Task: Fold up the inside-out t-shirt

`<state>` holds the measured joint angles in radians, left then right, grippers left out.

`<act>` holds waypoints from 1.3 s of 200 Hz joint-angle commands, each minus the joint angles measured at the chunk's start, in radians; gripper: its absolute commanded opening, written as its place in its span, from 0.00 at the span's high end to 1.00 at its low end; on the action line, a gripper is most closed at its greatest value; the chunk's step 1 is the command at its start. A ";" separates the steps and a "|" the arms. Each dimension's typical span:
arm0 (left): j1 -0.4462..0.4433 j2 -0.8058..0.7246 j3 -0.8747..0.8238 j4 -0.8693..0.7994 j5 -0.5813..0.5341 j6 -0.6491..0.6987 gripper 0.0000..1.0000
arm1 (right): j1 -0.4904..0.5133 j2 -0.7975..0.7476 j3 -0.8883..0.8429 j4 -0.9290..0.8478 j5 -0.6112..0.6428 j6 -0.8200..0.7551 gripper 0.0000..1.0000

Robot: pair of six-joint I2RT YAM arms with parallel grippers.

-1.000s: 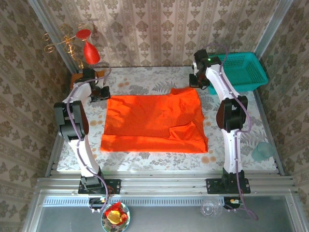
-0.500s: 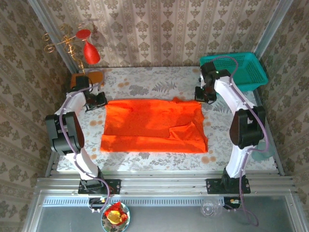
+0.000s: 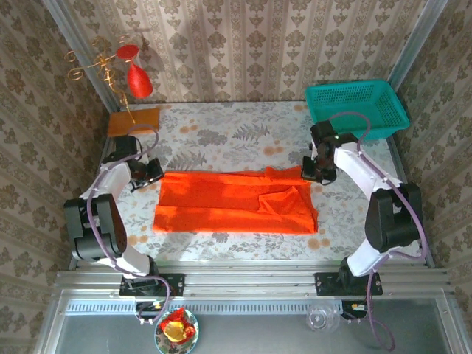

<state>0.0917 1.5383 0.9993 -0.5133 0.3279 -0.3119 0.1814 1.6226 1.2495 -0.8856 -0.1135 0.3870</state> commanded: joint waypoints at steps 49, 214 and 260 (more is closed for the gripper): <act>0.028 -0.063 -0.115 0.038 -0.052 -0.052 0.95 | 0.029 -0.052 -0.144 0.076 0.000 0.069 0.98; -0.141 0.047 -0.069 -0.027 0.004 -0.011 0.91 | 0.255 0.308 0.318 -0.032 0.002 -0.013 0.59; -0.142 0.127 -0.079 -0.005 -0.003 0.002 0.92 | 0.276 0.437 0.426 -0.050 0.010 -0.037 0.53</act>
<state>-0.0509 1.6630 0.9279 -0.5220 0.3149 -0.3317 0.4541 2.0064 1.6165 -0.8845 -0.0978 0.3805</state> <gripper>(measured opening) 0.080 0.465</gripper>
